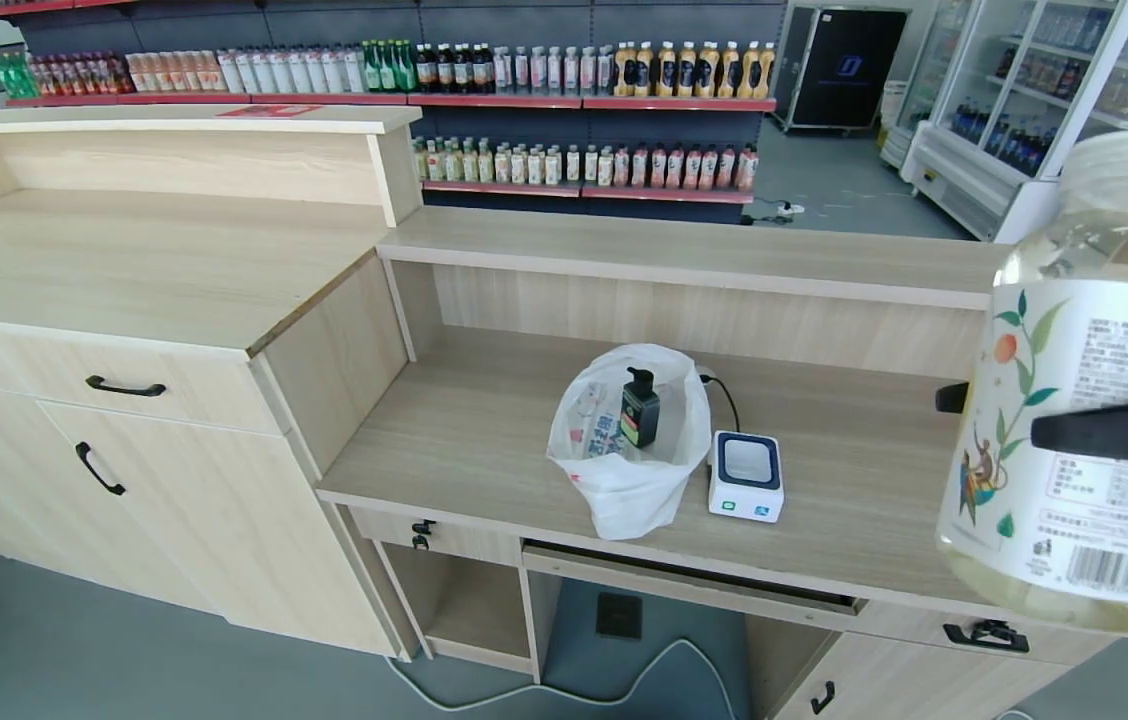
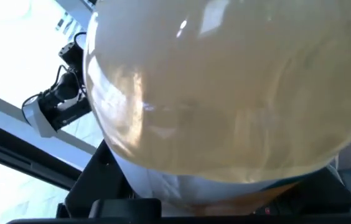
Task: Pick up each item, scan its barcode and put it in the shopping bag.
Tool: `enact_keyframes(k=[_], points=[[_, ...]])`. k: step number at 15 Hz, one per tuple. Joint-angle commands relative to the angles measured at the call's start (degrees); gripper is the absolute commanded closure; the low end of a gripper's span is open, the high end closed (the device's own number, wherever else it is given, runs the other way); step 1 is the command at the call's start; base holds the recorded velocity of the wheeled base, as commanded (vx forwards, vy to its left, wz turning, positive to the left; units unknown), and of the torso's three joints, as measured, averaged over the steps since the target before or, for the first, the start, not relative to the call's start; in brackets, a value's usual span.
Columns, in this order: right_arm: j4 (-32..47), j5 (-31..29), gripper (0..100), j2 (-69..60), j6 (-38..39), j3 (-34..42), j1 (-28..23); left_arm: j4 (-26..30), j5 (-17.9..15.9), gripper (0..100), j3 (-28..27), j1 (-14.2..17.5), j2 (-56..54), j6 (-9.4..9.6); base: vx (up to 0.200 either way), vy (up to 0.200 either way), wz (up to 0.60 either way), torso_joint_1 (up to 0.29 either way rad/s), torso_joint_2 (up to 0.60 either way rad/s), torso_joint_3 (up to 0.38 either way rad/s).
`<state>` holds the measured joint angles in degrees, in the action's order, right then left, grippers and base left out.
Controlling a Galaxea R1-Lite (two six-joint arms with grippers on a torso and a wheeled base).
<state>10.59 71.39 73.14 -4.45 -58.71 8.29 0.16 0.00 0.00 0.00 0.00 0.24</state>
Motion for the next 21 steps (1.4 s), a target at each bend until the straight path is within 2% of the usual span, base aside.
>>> enact_keyframes(k=[1, 4, 18, 20, 21], points=[[3.21, 0.07, 100, -3.80, 0.06, -0.70, 2.87, 0.02, 0.00, 0, 0.00, 0.00, 0.00, 0.02, 0.000, 0.000, 0.00, 0.000, 0.00, 0.000], [6.55, -0.28, 100, -6.79, -0.03, 0.88, 5.07, 0.02, 0.00, 0, 0.00, 0.00, 0.00, 0.02, 0.000, 0.000, 0.00, 0.000, 0.00, 0.000], [6.81, -3.27, 100, -7.84, -0.38, 2.64, 4.98, 0.02, 0.00, 0, 0.00, 0.00, 0.00, 0.02, 0.000, 0.000, 0.00, 0.000, 0.00, 0.000], [5.49, -7.23, 100, -6.26, -3.37, 2.55, 4.37, 0.02, 0.00, 0, 0.00, 0.00, 0.00, 0.02, 0.000, 0.000, 0.00, 0.000, 0.00, 0.000], [2.94, -13.91, 100, -3.53, -10.67, 3.08, 2.17, 0.02, 0.00, 0, 0.00, 0.00, 0.00, 0.02, 0.000, 0.000, 0.00, 0.000, 0.00, 0.000]])
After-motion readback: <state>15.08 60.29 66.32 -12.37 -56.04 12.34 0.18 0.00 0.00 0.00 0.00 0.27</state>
